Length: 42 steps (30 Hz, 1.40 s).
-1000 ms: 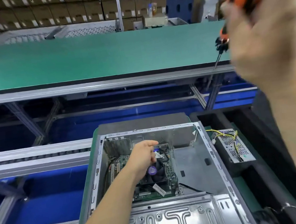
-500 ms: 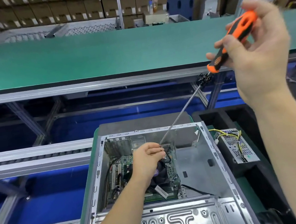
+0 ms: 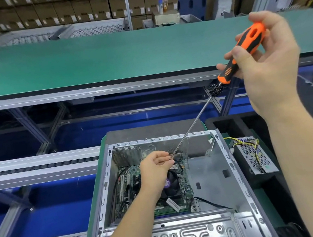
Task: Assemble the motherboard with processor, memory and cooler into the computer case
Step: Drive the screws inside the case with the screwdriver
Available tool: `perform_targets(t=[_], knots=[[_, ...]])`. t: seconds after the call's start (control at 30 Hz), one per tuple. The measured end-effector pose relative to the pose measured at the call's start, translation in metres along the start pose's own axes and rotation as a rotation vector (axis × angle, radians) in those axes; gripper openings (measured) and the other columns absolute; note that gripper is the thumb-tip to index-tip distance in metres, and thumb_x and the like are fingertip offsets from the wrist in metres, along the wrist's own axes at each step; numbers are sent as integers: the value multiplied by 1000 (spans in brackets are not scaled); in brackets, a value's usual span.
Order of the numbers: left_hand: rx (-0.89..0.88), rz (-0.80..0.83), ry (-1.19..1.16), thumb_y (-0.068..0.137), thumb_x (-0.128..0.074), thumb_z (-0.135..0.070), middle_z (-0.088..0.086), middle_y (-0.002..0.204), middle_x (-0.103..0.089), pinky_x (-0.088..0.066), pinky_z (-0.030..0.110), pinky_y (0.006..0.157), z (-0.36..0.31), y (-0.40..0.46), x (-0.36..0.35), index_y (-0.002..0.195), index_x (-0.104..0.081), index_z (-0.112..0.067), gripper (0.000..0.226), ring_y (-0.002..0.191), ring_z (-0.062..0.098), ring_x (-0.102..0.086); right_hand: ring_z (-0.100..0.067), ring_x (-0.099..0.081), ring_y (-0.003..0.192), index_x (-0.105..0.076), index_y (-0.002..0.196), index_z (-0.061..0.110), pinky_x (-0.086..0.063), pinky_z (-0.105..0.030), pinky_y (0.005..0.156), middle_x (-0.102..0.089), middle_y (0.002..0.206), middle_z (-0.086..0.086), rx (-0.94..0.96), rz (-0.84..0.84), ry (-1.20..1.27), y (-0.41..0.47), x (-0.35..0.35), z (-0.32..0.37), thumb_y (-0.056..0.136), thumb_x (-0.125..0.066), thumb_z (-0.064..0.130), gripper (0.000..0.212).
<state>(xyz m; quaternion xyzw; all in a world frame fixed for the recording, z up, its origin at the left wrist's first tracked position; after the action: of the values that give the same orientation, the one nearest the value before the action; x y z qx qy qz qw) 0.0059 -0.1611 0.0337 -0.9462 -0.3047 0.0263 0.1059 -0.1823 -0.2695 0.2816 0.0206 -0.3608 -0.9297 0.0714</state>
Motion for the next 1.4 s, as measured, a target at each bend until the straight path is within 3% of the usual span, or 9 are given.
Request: perform_targets(t=[0.4, 0.73, 1.0, 1.4], knots=[[-10, -27, 38, 78, -80, 2, 1, 82, -75, -56, 21, 76, -2, -1, 1, 87, -71, -13, 20, 80, 11, -72, -25, -70, 89, -53, 120, 34, -63, -44, 74, -55, 106, 1, -6, -6, 23, -2, -2, -2, 91, -60, 1, 44], [-15, -42, 29, 78, -79, 3, -2, 80, -75, -55, 20, 73, -1, 1, 2, 87, -70, -14, 21, 78, 10, -72, -25, -71, 91, -54, 119, 39, -64, -44, 73, -54, 108, -1, -12, -7, 13, 0, -1, -6, 91, -61, 4, 45], [-45, -41, 39, 76, -78, 9, -1, 79, -74, -55, 19, 71, -1, 1, 2, 87, -69, -12, 25, 72, 6, -68, -24, -71, 90, -54, 122, 33, -63, -43, 75, -55, 108, -3, -23, -9, 20, 0, 0, -6, 92, -60, 2, 44], [-111, -33, 166, 78, -77, 6, 3, 83, -72, -55, 18, 73, -5, -2, 1, 85, -69, -12, 22, 76, 10, -67, -26, -71, 91, -54, 120, 37, -64, -43, 74, -55, 108, 0, -19, -7, 8, 0, 0, -8, 92, -61, 3, 45]])
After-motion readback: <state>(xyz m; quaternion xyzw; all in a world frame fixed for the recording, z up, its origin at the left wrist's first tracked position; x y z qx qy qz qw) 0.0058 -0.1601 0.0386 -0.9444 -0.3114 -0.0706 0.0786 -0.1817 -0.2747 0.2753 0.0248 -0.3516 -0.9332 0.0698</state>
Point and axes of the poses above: each hand's wrist, its own y-axis towards the middle knuckle, its own x-axis out of the back of the hand, z = x × y, the point moved 3 cm from there along y, towards the middle knuckle
